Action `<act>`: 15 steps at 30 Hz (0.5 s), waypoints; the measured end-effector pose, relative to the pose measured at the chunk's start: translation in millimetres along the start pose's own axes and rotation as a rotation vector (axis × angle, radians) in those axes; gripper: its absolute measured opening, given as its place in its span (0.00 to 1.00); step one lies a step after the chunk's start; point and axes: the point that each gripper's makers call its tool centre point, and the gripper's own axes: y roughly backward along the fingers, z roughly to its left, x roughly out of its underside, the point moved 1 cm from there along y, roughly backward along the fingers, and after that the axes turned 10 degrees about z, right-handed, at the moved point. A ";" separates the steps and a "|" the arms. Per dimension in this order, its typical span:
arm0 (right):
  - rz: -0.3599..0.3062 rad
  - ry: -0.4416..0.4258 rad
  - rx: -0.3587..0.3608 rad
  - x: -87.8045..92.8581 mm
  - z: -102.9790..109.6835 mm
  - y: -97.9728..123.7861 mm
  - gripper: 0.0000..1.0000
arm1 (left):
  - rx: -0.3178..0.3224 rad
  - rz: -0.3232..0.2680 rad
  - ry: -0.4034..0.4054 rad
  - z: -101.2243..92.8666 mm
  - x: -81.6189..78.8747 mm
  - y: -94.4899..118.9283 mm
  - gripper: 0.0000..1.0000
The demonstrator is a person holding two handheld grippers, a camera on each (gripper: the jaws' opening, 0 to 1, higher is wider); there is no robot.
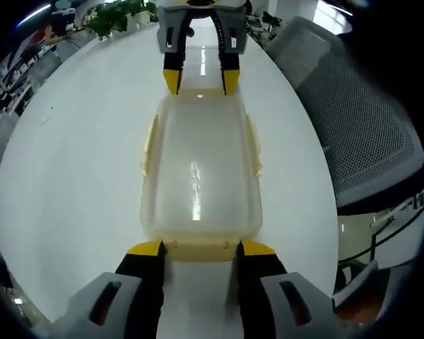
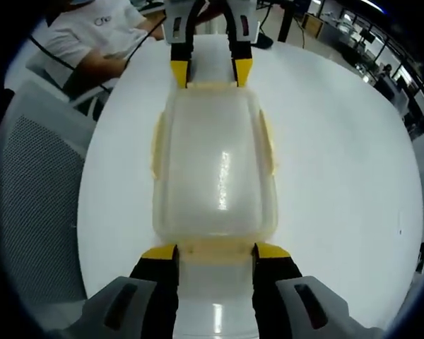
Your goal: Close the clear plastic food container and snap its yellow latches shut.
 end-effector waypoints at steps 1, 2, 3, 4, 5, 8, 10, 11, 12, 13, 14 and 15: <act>-0.008 0.009 0.000 0.7 0.6 0.4 0.40 | -0.001 -0.003 0.003 -0.1 0.2 -0.1 0.40; -0.017 0.010 0.001 1.2 0.6 0.7 0.41 | -0.002 -0.004 0.004 -0.3 0.2 0.0 0.39; -0.030 0.007 0.004 1.4 0.3 0.4 0.41 | -0.003 -0.002 0.008 -0.3 0.2 0.2 0.39; -0.035 0.011 0.004 1.8 0.4 0.3 0.41 | -0.004 0.001 0.006 -0.4 0.0 0.0 0.39; -0.039 0.013 0.005 1.3 0.7 0.6 0.41 | -0.004 0.009 0.000 0.4 -0.8 -0.2 0.39; -0.030 -0.002 0.003 0.4 0.0 0.8 0.40 | -0.002 0.012 -0.002 0.6 -0.2 0.4 0.39; -0.049 0.003 -0.001 1.3 0.8 1.5 0.40 | -0.005 -0.002 0.008 -1.6 1.3 0.8 0.39; -0.056 0.014 -0.001 0.7 2.0 1.4 0.40 | -0.006 -0.012 0.012 -4.1 2.2 1.0 0.38; -0.058 0.014 -0.003 0.2 3.2 1.6 0.39 | -0.011 -0.014 0.012 -6.0 2.5 1.6 0.38; -0.063 0.021 0.002 -1.1 4.0 2.2 0.39 | -0.012 -0.015 0.018 -7.6 2.7 2.0 0.38; -0.069 0.023 0.005 -2.8 5.0 3.7 0.39 | -0.010 -0.007 0.034 -10.7 4.3 1.5 0.38; -0.072 0.026 0.003 -4.2 6.0 4.3 0.39 | -0.011 -0.005 0.037 -11.4 4.8 2.0 0.38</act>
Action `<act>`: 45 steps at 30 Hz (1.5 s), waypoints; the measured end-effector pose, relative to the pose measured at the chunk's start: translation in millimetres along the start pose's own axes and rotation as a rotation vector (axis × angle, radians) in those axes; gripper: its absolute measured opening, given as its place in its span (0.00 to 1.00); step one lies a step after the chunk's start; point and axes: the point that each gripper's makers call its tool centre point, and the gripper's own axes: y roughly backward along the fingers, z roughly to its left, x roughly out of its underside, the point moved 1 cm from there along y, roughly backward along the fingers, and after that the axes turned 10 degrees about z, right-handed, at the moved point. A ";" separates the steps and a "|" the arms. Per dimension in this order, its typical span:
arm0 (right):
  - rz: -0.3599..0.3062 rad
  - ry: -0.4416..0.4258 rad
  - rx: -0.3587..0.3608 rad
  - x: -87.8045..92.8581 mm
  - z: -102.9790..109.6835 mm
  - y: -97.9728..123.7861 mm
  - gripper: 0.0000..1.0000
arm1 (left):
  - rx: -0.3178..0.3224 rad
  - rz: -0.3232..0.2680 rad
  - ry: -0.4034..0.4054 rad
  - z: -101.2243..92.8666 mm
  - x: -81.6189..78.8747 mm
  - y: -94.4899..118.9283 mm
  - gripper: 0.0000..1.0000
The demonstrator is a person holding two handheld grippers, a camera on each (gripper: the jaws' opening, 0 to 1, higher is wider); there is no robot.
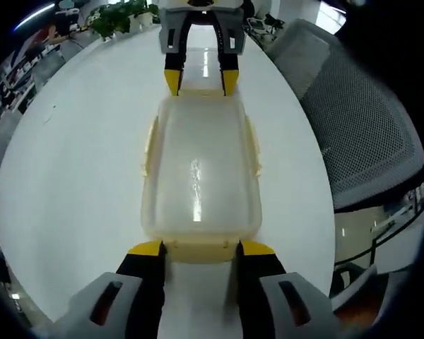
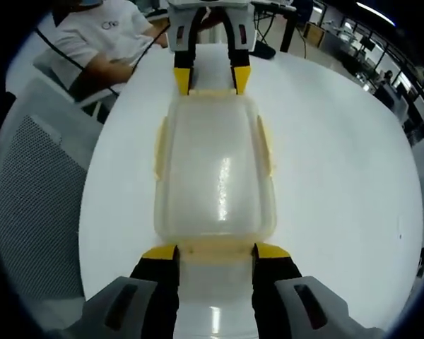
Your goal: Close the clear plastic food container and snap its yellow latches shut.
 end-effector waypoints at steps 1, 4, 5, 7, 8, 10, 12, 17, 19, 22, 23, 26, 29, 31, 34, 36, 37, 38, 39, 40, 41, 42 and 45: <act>0.002 0.004 -0.004 -1.7 1.5 1.2 0.39 | 0.001 0.001 0.006 -0.6 0.3 2.4 0.38; 0.008 0.010 0.011 -5.0 -3.1 6.3 0.39 | -0.012 -0.002 0.005 1.2 -0.1 12.9 0.38; 0.010 0.011 0.011 -5.7 -3.7 8.6 0.39 | -0.014 -0.005 0.006 2.2 -0.1 15.8 0.38; 0.007 0.011 0.011 -8.1 -4.4 16.9 0.39 | -0.016 -0.009 0.009 3.9 0.2 22.6 0.38; 0.006 0.014 0.014 -8.9 -5.7 19.1 0.39 | -0.018 -0.011 0.011 4.3 0.0 24.9 0.38; 0.005 0.015 0.015 -9.5 -6.4 24.1 0.39 | -0.027 -0.018 0.007 4.6 -1.6 29.8 0.38; 0.003 0.017 0.009 -8.9 -4.9 28.1 0.39 | -0.021 -0.032 0.012 2.0 -3.4 34.8 0.38; -0.007 0.023 0.005 -7.0 -2.4 39.7 0.39 | -0.010 -0.050 0.023 -2.4 -10.8 45.0 0.38; -0.004 0.022 0.000 -6.6 -0.5 44.6 0.39 | -0.005 -0.051 0.021 -3.1 -13.5 48.5 0.38; -0.005 0.016 0.007 -5.5 -2.0 52.0 0.39 | -0.009 -0.050 0.011 -0.2 -18.0 55.5 0.38; -0.004 0.015 0.014 -5.0 -3.3 54.2 0.39 | -0.019 -0.055 -0.001 1.8 -19.9 57.8 0.38; -0.003 0.016 0.026 -2.1 -7.3 63.0 0.39 | -0.023 -0.069 0.002 5.6 -25.7 66.0 0.38; -0.012 0.004 0.025 -0.9 -11.8 72.8 0.39 | -0.040 -0.075 -0.009 10.6 -30.8 72.8 0.39; -0.009 0.006 0.020 -0.4 -13.3 78.7 0.39 | -0.034 -0.074 -0.007 12.5 -33.6 75.2 0.39; -0.005 -0.001 0.013 0.5 -13.9 80.2 0.39 | -0.037 -0.078 -0.014 14.9 -34.8 76.9 0.38; -0.009 -0.011 0.011 0.6 -14.4 81.2 0.39 | -0.045 -0.073 -0.020 16.6 -35.5 77.5 0.38; -0.009 -0.009 0.013 0.8 -14.4 81.1 0.39 | -0.039 -0.071 -0.016 15.7 -35.9 77.6 0.38; -0.006 -0.006 0.015 1.7 -14.5 80.2 0.39 | -0.039 -0.072 -0.016 15.7 -36.5 77.8 0.38; -0.003 -0.007 0.015 2.5 -14.5 79.9 0.39 | -0.041 -0.073 -0.018 15.8 -37.1 77.9 0.38; 0.002 -0.010 0.011 3.9 -13.6 79.7 0.39 | -0.040 -0.075 -0.018 15.6 -38.3 77.7 0.38; 0.003 -0.010 0.010 4.6 -13.4 79.7 0.39 | -0.036 -0.074 -0.018 15.1 -39.3 76.6 0.38; 0.004 -0.010 0.009 5.7 -13.8 79.5 0.39 | -0.030 -0.071 -0.015 14.6 -40.3 75.3 0.38; 0.001 -0.001 0.013 8.9 -14.0 80.8 0.39 | -0.024 -0.065 -0.012 16.0 -43.0 72.5 0.38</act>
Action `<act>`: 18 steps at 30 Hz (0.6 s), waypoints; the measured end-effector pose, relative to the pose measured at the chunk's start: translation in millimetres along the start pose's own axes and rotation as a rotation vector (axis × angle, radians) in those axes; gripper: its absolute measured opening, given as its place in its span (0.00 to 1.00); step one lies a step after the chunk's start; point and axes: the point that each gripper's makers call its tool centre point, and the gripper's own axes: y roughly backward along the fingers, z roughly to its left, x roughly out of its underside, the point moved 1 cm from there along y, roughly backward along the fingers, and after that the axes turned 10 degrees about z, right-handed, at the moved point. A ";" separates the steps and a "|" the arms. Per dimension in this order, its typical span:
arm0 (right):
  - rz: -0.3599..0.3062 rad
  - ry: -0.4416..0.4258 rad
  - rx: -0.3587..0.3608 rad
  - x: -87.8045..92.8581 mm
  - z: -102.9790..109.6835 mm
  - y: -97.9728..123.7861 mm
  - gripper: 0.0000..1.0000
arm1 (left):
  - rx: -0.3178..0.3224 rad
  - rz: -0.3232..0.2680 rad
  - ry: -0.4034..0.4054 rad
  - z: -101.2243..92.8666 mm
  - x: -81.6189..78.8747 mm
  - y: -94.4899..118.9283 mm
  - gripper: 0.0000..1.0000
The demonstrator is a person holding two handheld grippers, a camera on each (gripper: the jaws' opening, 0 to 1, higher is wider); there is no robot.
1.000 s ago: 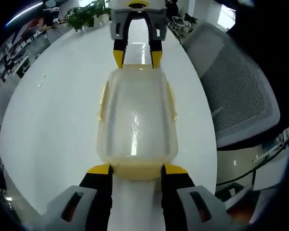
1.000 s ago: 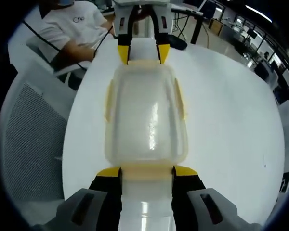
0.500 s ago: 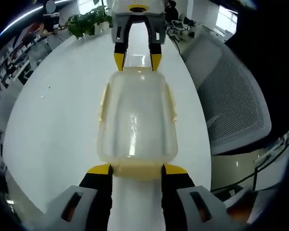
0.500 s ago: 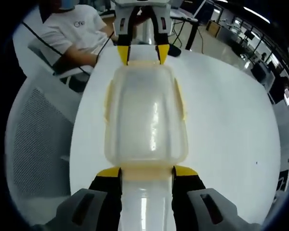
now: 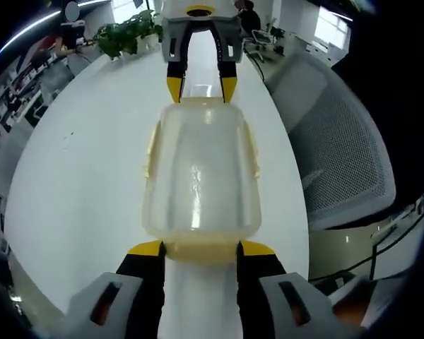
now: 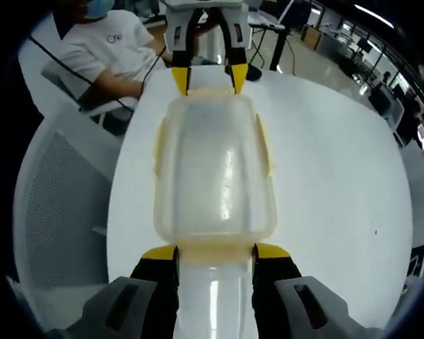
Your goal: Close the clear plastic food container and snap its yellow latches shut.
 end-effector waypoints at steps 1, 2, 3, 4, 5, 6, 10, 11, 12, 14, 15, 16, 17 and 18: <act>-0.003 -0.011 -0.003 2.0 -1.0 0.6 0.39 | -0.004 0.001 0.000 0.9 -1.1 -0.3 0.38; -0.004 -0.012 -0.003 3.9 -1.8 1.2 0.39 | -0.005 0.002 0.000 1.0 -3.3 -1.0 0.38; -0.004 -0.006 -0.005 6.8 -2.0 1.1 0.39 | 0.003 0.000 0.005 0.2 -5.1 -1.5 0.38; -0.002 -0.007 -0.010 9.0 -2.0 1.0 0.39 | 0.004 -0.003 0.002 1.0 -7.9 -3.0 0.38; -0.001 -0.009 -0.013 11.6 -2.0 1.1 0.39 | 0.006 -0.005 0.001 1.4 -9.9 -3.6 0.38; 0.000 -0.008 -0.016 15.0 -2.2 1.9 0.39 | 0.011 -0.007 0.004 0.7 -13.8 -4.1 0.38; -0.013 -0.009 -0.029 24.9 -2.3 5.6 0.39 | 0.015 0.000 0.008 1.3 -22.1 -8.7 0.38; -0.014 -0.009 -0.030 26.8 -2.8 6.3 0.39 | 0.013 0.002 0.008 1.5 -25.1 -9.8 0.38; -0.013 -0.004 -0.033 30.2 -2.8 6.7 0.39 | 0.016 0.004 0.011 1.8 -27.4 -10.8 0.38; -0.011 0.001 -0.035 35.0 -3.4 7.0 0.39 | 0.021 0.008 0.015 1.5 -32.2 -11.9 0.38; -0.009 0.002 -0.036 37.5 -3.7 7.2 0.39 | 0.021 0.009 0.016 2.0 -36.0 -12.5 0.38; -0.009 0.003 -0.037 41.4 -4.2 7.4 0.39 | 0.022 0.010 0.017 2.0 -38.4 -12.8 0.38; -0.010 0.005 -0.037 44.3 -4.7 7.5 0.39 | 0.025 0.011 0.021 1.8 -42.1 -13.6 0.38; -0.010 0.005 -0.038 47.1 -5.1 7.7 0.39 | 0.026 0.011 0.024 1.4 -45.1 -13.9 0.38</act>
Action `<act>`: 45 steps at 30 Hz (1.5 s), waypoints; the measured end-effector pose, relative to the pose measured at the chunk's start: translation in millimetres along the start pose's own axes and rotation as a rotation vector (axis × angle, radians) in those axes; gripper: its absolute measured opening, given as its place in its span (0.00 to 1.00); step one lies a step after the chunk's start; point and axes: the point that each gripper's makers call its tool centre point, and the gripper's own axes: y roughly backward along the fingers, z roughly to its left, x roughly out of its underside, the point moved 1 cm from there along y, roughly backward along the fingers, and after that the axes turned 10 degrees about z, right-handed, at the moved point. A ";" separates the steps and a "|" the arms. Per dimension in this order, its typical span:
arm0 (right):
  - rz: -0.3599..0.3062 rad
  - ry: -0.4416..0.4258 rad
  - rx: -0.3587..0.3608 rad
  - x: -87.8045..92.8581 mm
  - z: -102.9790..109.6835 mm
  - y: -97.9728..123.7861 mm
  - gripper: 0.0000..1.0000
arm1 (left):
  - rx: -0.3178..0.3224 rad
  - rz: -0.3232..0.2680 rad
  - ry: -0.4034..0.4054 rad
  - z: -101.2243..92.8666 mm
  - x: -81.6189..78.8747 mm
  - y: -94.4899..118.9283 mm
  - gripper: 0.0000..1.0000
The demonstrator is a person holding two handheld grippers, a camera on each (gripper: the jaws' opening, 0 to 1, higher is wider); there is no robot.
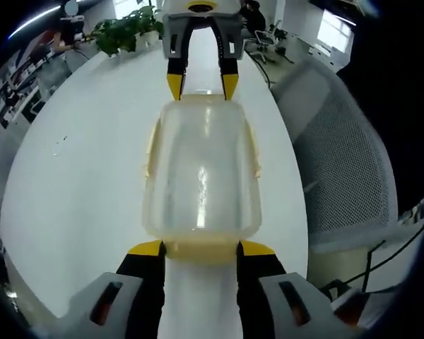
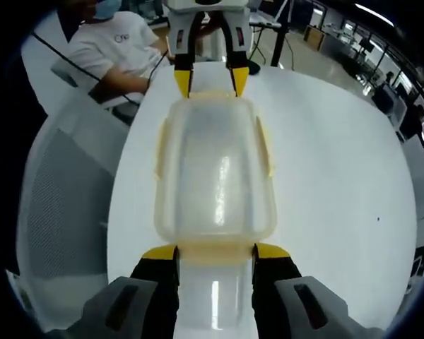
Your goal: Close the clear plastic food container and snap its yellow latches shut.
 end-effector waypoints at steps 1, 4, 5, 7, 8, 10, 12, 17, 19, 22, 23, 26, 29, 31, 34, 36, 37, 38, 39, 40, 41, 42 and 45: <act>-0.001 0.001 -0.001 4.0 0.3 1.1 0.39 | 0.000 0.000 0.001 -0.3 -3.8 -1.1 0.38; -0.004 0.001 -0.006 13.6 1.3 2.4 0.39 | 0.006 0.001 0.006 -1.6 -12.4 -4.9 0.38; -0.005 0.003 -0.008 16.0 2.2 3.2 0.39 | 0.009 0.002 0.007 -2.4 -15.0 -6.1 0.38; -0.006 0.002 -0.014 21.9 3.8 4.4 0.39 | 0.012 0.007 0.009 -4.5 -21.0 -8.5 0.38; -0.004 0.001 -0.024 25.7 5.6 4.3 0.39 | 0.016 0.009 0.007 -5.8 -24.5 -9.9 0.38; 0.006 0.005 -0.029 32.1 6.5 4.2 0.39 | 0.025 0.016 0.011 -7.2 -31.7 -12.6 0.38; 0.012 0.003 -0.029 39.7 5.5 5.1 0.39 | 0.023 0.018 0.007 -6.3 -37.9 -14.8 0.38; 0.005 -0.004 -0.034 53.5 5.5 8.1 0.39 | 0.027 0.018 0.008 -5.5 -50.5 -19.2 0.38; 0.006 -0.001 -0.034 60.0 5.0 9.0 0.39 | 0.032 0.019 0.009 -6.3 -55.9 -21.3 0.38; 0.006 -0.004 -0.033 66.0 3.6 9.3 0.39 | 0.029 0.019 0.010 -3.7 -62.5 -24.3 0.38; 0.006 -0.002 -0.032 69.1 3.5 9.5 0.39 | 0.032 0.021 0.012 -4.3 -65.4 -25.5 0.38; 0.007 -0.003 -0.036 76.3 4.7 10.6 0.39 | 0.037 0.022 0.011 -5.0 -72.0 -27.7 0.38; 0.008 -0.001 -0.034 82.5 5.1 12.1 0.39 | 0.043 0.024 0.013 -5.3 -78.0 -29.6 0.38; 0.007 -0.001 -0.036 87.3 5.2 12.9 0.39 | 0.047 0.026 0.012 -6.4 -82.9 -30.5 0.38; 0.009 -0.001 -0.036 95.8 4.5 13.7 0.39 | 0.047 0.027 0.012 -6.1 -91.1 -33.5 0.38; 0.009 -0.002 -0.037 100.2 5.2 14.5 0.39 | 0.048 0.026 0.012 -5.9 -94.8 -35.7 0.38; 0.009 -0.005 -0.037 103.7 5.3 14.2 0.39 | 0.046 0.026 0.010 -5.6 -97.6 -37.1 0.38; 0.008 -0.006 -0.037 105.9 5.5 14.3 0.39 | 0.046 0.027 0.010 -6.3 -100.0 -37.7 0.38; 0.009 -0.008 -0.038 108.7 6.4 14.5 0.39 | 0.045 0.028 0.008 -6.6 -101.8 -38.4 0.38; 0.010 -0.009 -0.037 111.0 6.8 14.7 0.39 | 0.045 0.028 0.006 -6.7 -103.7 -39.6 0.38; 0.011 -0.010 -0.038 114.3 8.2 15.1 0.39 | 0.047 0.029 0.006 -6.9 -105.6 -40.6 0.38; 0.011 -0.012 -0.039 116.8 8.8 15.3 0.39 | 0.049 0.029 0.005 -7.7 -108.8 -41.6 0.38; 0.010 -0.016 -0.039 124.8 11.1 15.7 0.39 | 0.053 0.026 0.000 -9.9 -117.3 -44.7 0.38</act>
